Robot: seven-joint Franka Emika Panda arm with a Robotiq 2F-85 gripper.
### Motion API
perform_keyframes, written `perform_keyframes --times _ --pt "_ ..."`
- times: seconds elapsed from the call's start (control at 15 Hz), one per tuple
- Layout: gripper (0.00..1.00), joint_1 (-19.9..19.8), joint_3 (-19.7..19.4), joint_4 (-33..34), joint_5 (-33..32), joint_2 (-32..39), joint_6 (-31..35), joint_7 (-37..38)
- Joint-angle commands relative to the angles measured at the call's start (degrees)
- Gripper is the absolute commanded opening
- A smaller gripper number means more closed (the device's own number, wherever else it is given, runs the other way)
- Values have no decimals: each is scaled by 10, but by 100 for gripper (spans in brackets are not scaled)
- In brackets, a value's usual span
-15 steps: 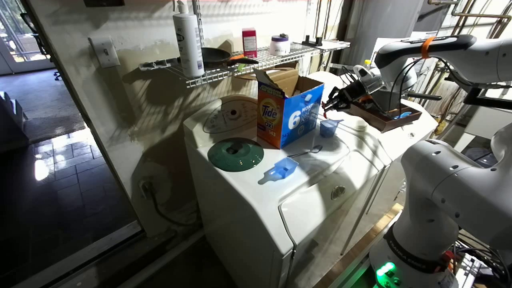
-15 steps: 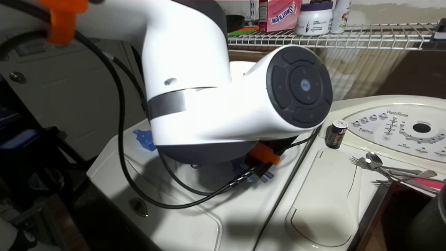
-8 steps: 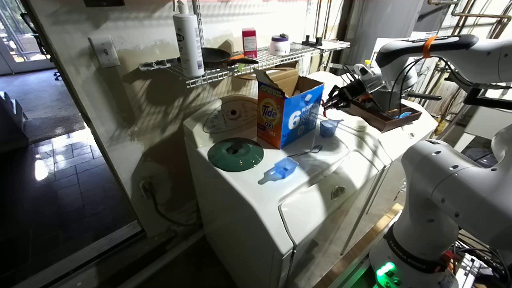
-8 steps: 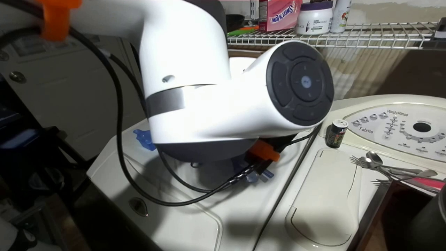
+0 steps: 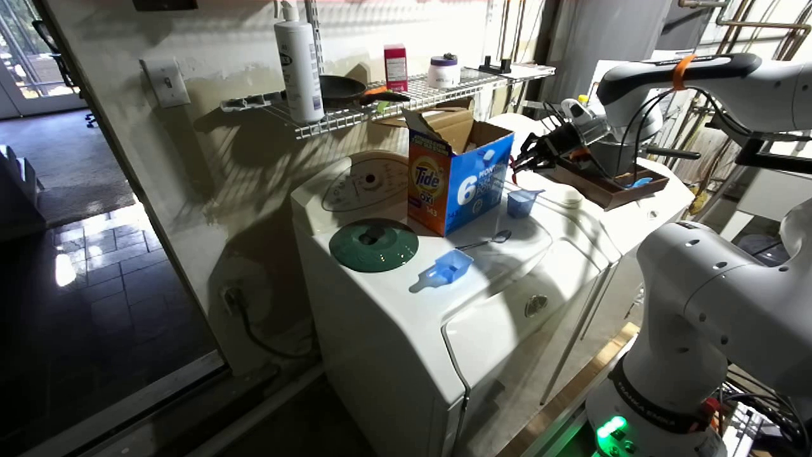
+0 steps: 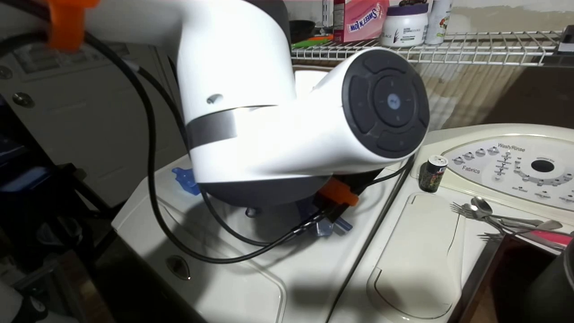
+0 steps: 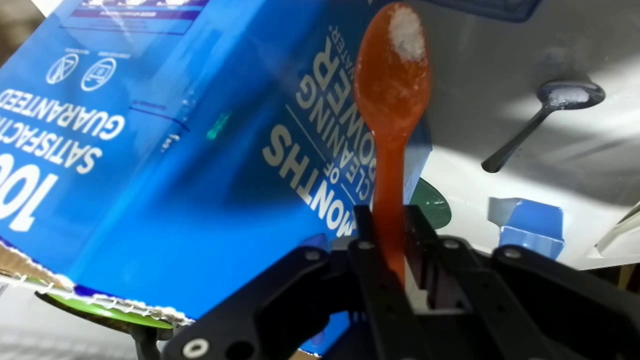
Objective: Pour the contents of the orange spoon into the blue cup on the right
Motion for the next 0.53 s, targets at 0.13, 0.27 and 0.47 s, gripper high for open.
perform_keyframes --times 0.13,0.27,0.47 --pt "5 -5 18 -9 -22 9 4 33" --pt "5 -6 21 -13 -29 21 11 42" --pt "5 -9 26 -22 -47 45 27 63"
